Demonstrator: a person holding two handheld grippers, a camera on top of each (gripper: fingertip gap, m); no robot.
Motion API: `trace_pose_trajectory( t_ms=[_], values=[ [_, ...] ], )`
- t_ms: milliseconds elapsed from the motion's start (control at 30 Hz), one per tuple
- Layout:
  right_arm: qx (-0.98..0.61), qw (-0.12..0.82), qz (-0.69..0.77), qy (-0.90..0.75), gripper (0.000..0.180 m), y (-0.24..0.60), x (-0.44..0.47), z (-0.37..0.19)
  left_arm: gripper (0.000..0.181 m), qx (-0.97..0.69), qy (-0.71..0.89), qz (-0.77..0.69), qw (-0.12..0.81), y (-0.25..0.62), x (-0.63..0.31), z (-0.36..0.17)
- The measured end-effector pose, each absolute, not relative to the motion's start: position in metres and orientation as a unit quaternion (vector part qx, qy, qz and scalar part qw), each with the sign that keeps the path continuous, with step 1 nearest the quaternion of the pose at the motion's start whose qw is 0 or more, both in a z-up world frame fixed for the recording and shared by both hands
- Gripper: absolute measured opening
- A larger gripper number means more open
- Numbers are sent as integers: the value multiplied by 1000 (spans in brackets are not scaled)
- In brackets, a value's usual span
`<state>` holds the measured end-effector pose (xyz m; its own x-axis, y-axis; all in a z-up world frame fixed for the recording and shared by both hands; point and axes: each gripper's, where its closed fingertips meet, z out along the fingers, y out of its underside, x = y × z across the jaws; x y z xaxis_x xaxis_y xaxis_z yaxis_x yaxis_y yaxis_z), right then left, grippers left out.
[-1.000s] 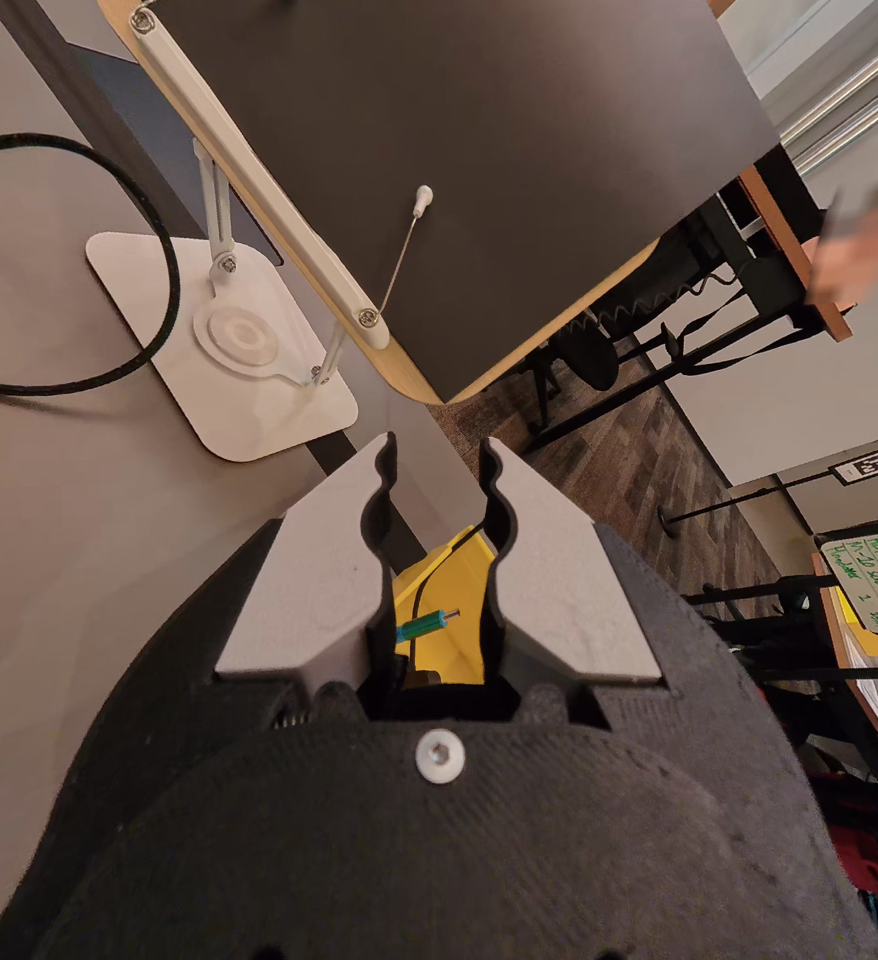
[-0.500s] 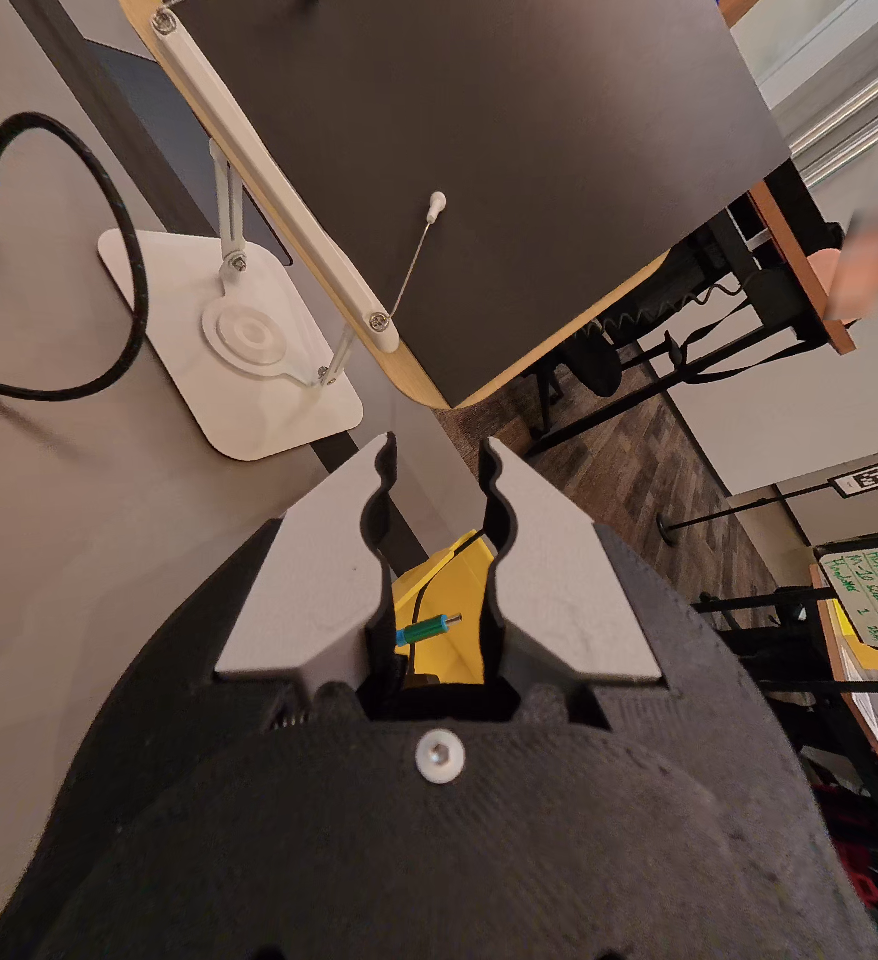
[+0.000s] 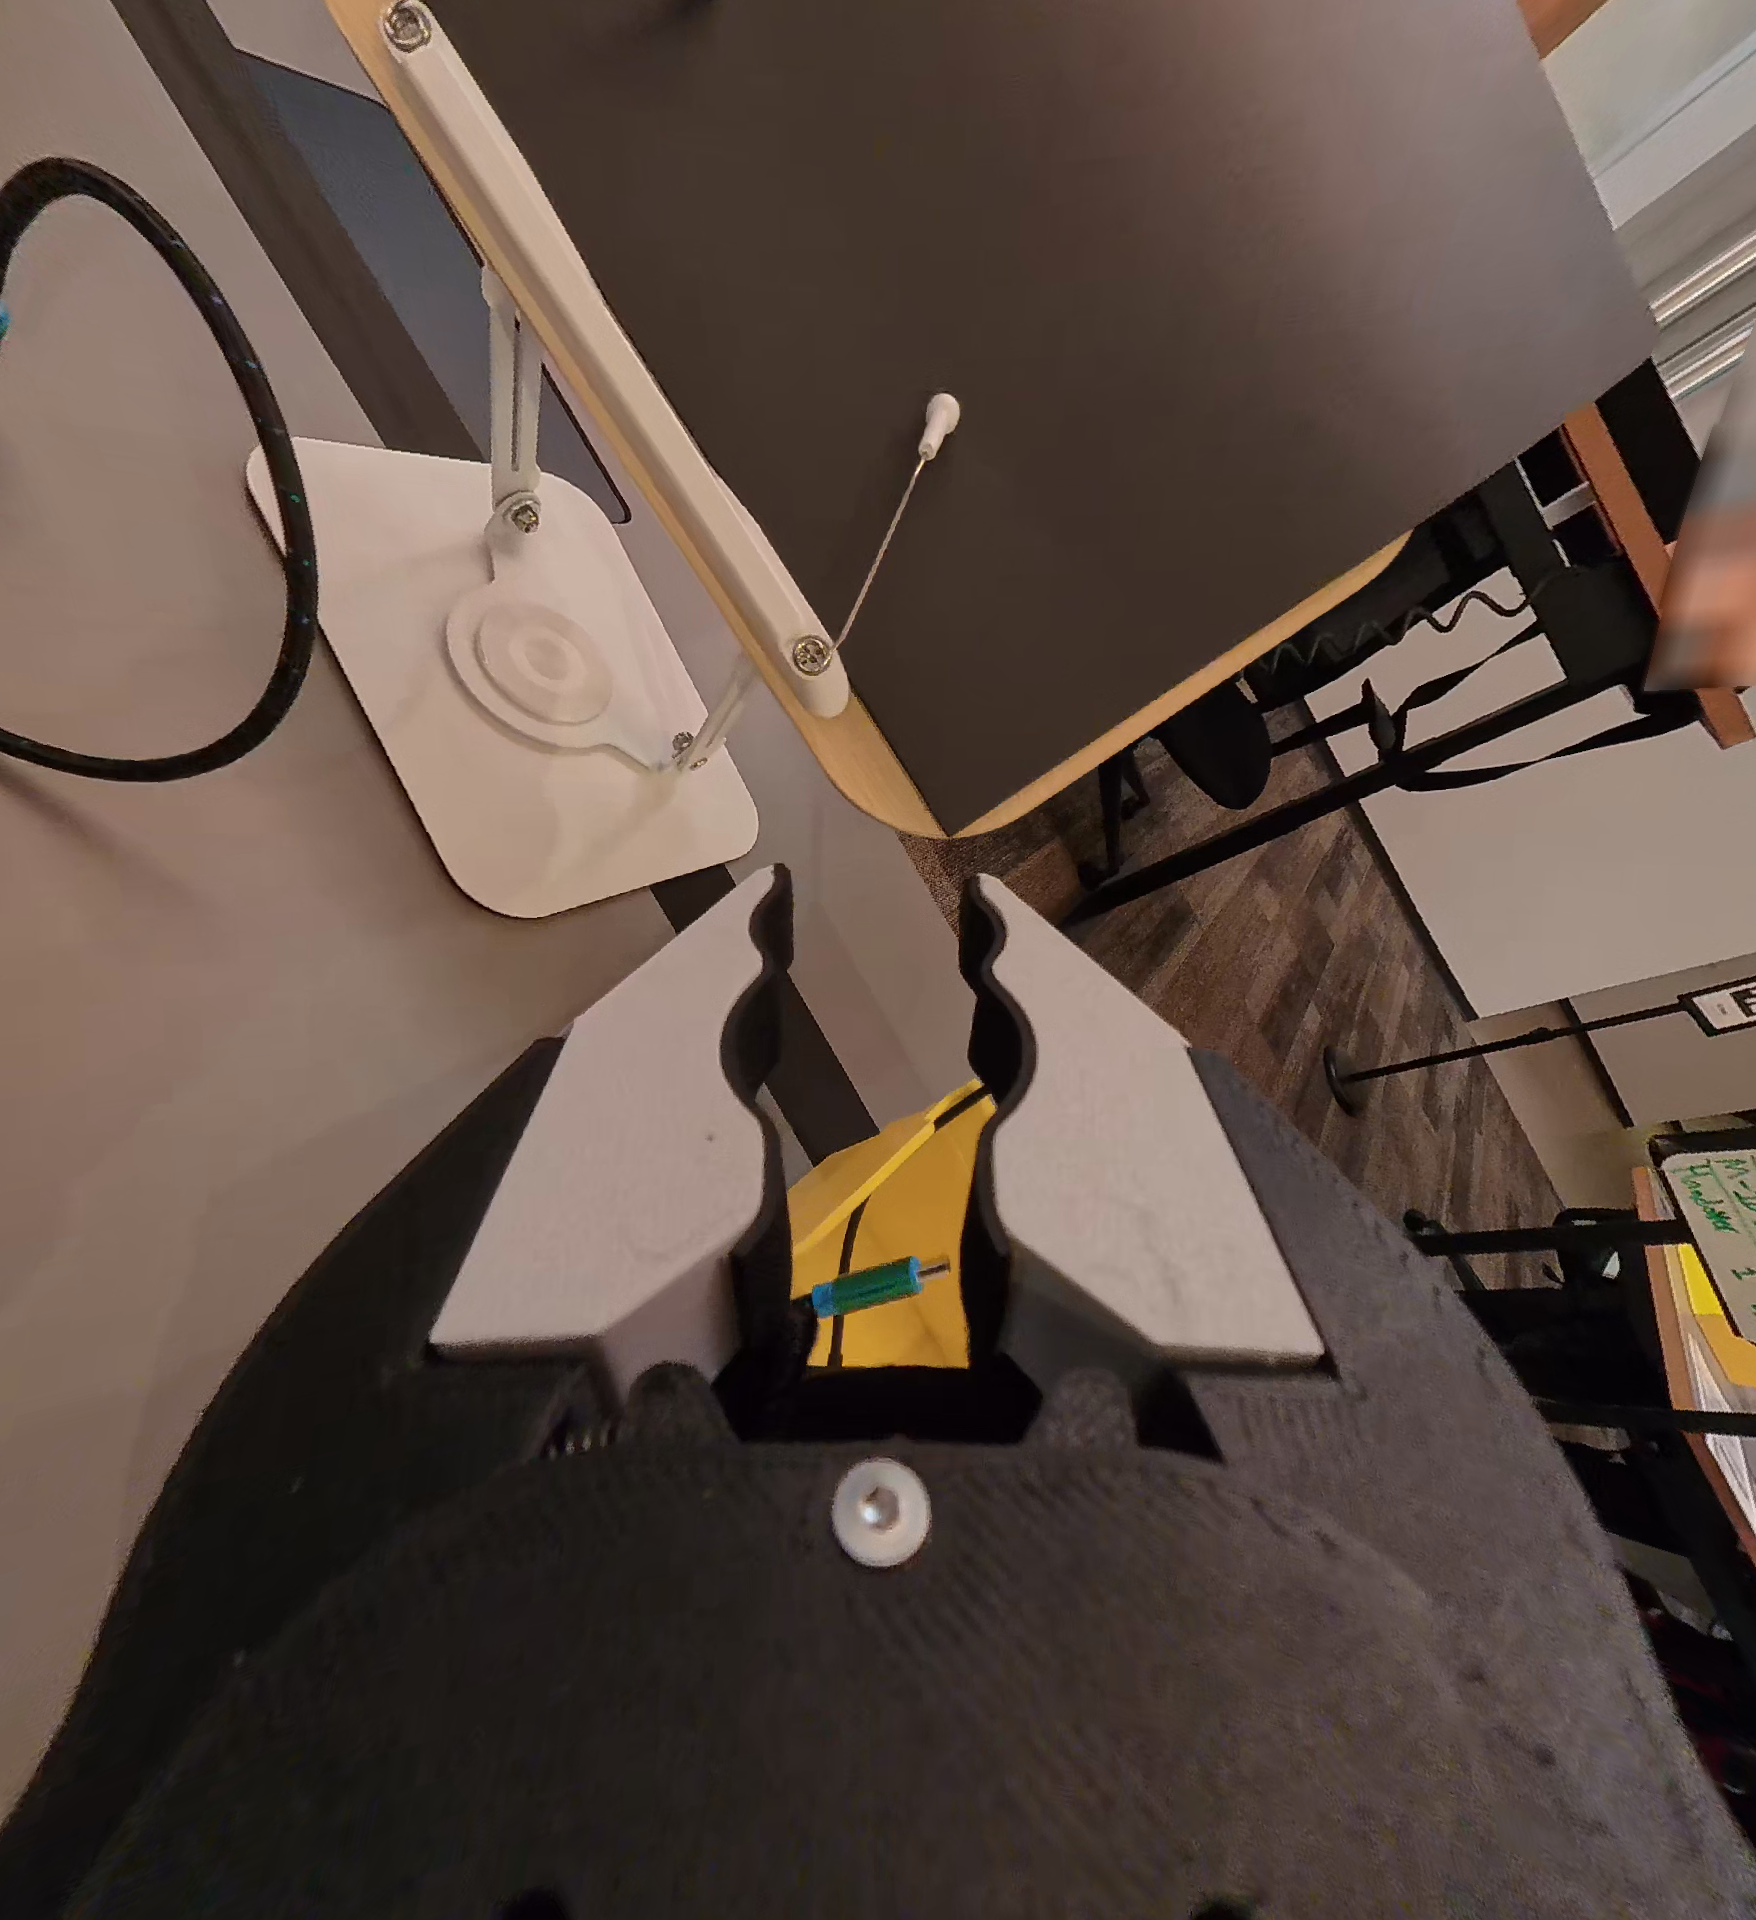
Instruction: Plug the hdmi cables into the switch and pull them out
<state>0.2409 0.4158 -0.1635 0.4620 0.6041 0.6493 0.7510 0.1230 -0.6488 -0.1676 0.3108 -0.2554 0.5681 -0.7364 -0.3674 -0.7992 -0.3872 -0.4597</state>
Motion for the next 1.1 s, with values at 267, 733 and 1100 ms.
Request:
trace_pose_trajectory(
  t_ms=[267, 733, 1100],
  values=[
    [-654, 539, -68, -527, 30, 414, 236, -167, 0, -816, 471, 49, 332, 319, -165, -249],
    [-651, 533, -68, -537, 30, 412, 233, -170, 0, -694, 441, 157, 547, 332, -110, -130],
    [-650, 532, -69, -539, 31, 412, 234, -170, 0, -614, 399, 220, 644, 316, -85, -68]
  ],
)
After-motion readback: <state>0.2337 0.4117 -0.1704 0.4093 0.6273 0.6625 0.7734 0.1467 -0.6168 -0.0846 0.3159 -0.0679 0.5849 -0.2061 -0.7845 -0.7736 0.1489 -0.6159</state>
